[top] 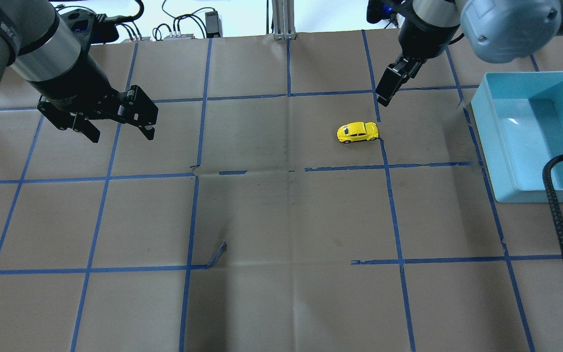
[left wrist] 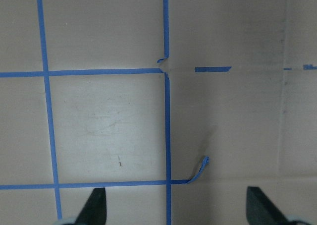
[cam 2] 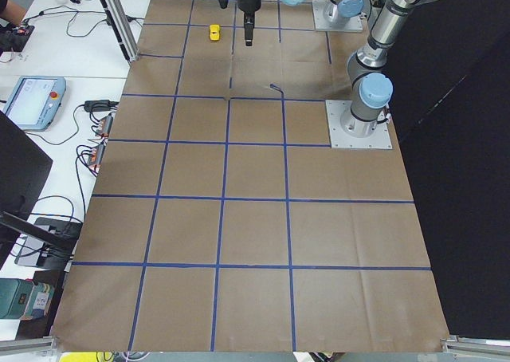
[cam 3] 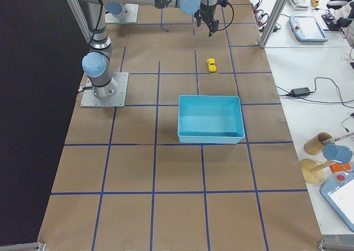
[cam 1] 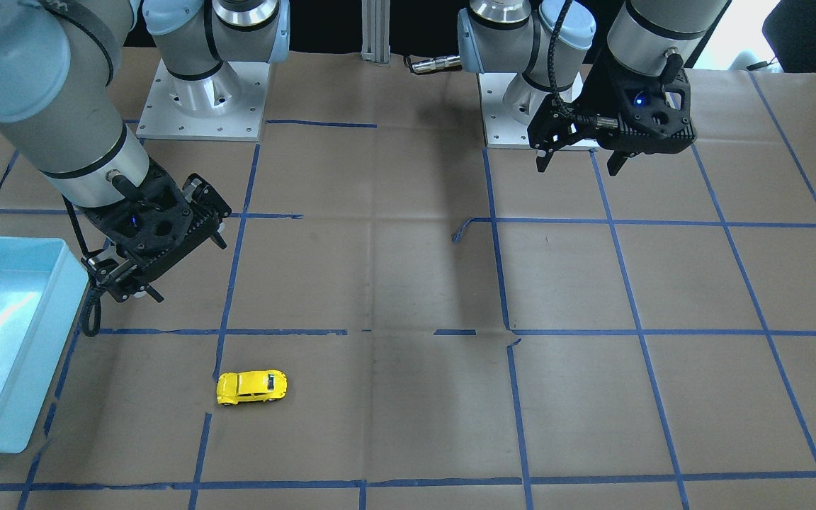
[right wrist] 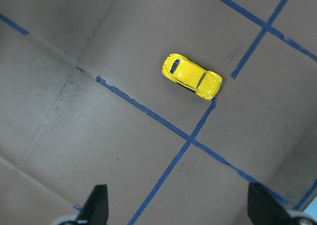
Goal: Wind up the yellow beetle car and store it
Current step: 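Lower the right gripper onto the rolling yellow car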
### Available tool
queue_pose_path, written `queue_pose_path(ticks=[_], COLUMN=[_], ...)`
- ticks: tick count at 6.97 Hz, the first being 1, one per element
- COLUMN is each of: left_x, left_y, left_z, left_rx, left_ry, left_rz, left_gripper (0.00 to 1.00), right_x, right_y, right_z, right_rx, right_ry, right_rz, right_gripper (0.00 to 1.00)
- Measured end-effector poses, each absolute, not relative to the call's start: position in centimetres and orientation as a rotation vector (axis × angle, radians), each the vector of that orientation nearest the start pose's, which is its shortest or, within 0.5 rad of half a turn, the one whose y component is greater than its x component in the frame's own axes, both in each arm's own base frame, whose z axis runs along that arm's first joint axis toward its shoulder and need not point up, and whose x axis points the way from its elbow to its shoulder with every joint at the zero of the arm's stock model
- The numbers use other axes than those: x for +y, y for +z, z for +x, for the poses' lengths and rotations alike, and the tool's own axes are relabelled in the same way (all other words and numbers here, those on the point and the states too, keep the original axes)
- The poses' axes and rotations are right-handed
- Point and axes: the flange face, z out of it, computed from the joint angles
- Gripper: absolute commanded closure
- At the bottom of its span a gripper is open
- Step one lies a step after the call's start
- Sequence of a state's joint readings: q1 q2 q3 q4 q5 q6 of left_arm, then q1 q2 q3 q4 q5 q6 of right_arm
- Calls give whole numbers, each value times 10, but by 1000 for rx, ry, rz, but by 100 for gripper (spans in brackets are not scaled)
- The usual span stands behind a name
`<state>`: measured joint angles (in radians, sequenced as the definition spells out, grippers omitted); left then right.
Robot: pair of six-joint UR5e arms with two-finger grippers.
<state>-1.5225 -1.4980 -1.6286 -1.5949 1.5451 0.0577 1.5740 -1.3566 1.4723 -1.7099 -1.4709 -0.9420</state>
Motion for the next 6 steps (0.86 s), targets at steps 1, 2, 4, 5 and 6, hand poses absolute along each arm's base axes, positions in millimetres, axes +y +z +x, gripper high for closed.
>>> queue_pose_path(ticks=[1, 2, 4, 5, 6], left_x=[-466, -466, -465, -465, -465], left_y=[492, 492, 493, 493, 493], left_z=[-113, -113, -113, -113, -113], left_rx=[3168, 3168, 3166, 3165, 3165], left_ry=[13, 12, 9, 7, 6], left_rz=[13, 12, 12, 12, 12], left_gripper=[0, 0, 0, 0, 0], right_x=[-584, -592, -626, -640, -651], right_y=[435, 427, 375, 347, 320], right_z=[143, 143, 147, 153, 164], right_rx=[2602, 2489, 2327, 2261, 2216], right_ry=[-119, -136, -139, -137, -132], right_rz=[-1631, -1817, -2047, -2124, -2173], right_gripper=[0, 0, 0, 0, 0])
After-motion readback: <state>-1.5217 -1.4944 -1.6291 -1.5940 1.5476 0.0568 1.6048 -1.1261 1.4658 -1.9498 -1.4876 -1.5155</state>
